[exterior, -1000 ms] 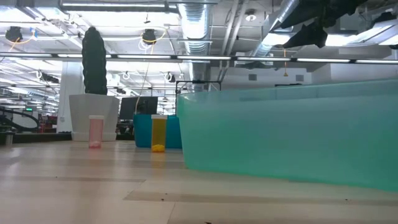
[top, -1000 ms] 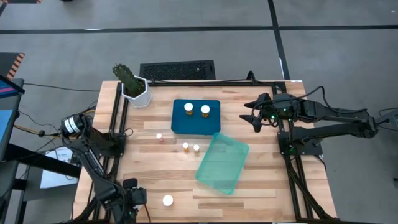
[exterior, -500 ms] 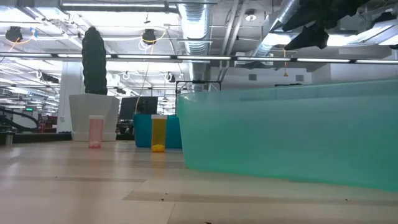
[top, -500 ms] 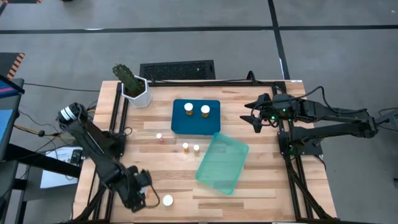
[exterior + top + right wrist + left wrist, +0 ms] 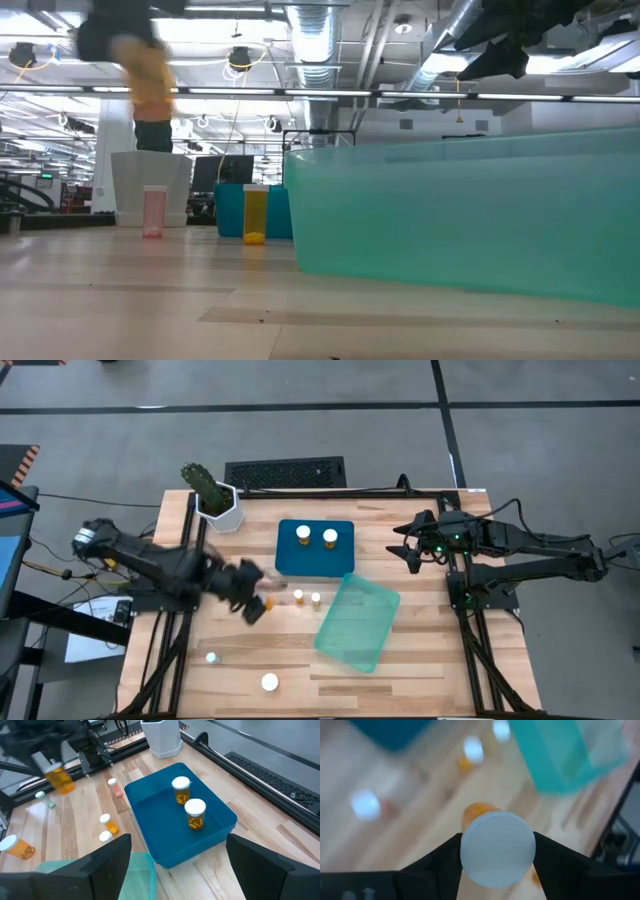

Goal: Pick and place medicine bottles into bin by pill shape (circle, oval)
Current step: Put the large orange pill bottle into the blue bin

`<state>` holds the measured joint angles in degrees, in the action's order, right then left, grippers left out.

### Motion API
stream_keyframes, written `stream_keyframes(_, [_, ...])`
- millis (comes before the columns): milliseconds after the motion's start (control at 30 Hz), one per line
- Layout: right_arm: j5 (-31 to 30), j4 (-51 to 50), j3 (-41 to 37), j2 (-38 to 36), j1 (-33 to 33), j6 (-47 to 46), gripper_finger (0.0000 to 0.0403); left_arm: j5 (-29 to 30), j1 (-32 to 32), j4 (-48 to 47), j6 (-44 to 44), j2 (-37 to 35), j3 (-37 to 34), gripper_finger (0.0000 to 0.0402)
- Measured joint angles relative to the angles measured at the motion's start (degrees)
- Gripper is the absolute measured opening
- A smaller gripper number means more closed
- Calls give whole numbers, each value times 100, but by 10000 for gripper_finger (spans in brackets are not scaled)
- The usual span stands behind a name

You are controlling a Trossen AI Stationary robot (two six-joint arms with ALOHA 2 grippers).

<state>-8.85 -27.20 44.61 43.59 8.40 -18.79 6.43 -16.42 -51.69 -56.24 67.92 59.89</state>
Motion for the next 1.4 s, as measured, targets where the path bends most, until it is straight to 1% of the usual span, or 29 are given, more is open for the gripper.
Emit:
stream_keyframes(133, [0,-18,1,2,-1,0,333,-154,980,399,1080,218,223,203])
stream_keyframes(267, [-3,-25,1,2,-1,-1,333,-155,1733,501,2091,728,720,203])
stream_keyframes(400, [-7,-26,1,2,-1,-4,333,-109,2290,508,3099,1487,1422,204])
stream_keyframes(533, [-10,-45,1,2,-2,-21,333,-101,2655,480,3944,2462,2292,204])
stream_keyframes(633, [-14,-57,1,2,0,-22,333,-114,2818,376,4537,3199,2918,204])
stream_keyframes(767, [-18,-74,1,2,0,-22,333,-221,2922,2,4965,4094,3647,204])
stream_keyframes(867, [-19,-84,1,0,0,-22,333,-303,2935,-316,5221,4617,3984,206])
stream_keyframes(967, [-19,-101,1,1,0,-22,333,-307,2935,-358,5344,5005,4129,206])
stream_keyframes(1133, [-21,-123,1,2,0,-21,333,-311,2933,-297,5355,5334,4150,206])
stream_keyframes(1300, [-21,-118,1,2,0,-20,333,-277,2933,-277,5503,5410,4150,206])
stream_keyframes(1400, [-21,-117,1,2,0,-20,333,-165,2940,-78,5574,5411,4078,206])
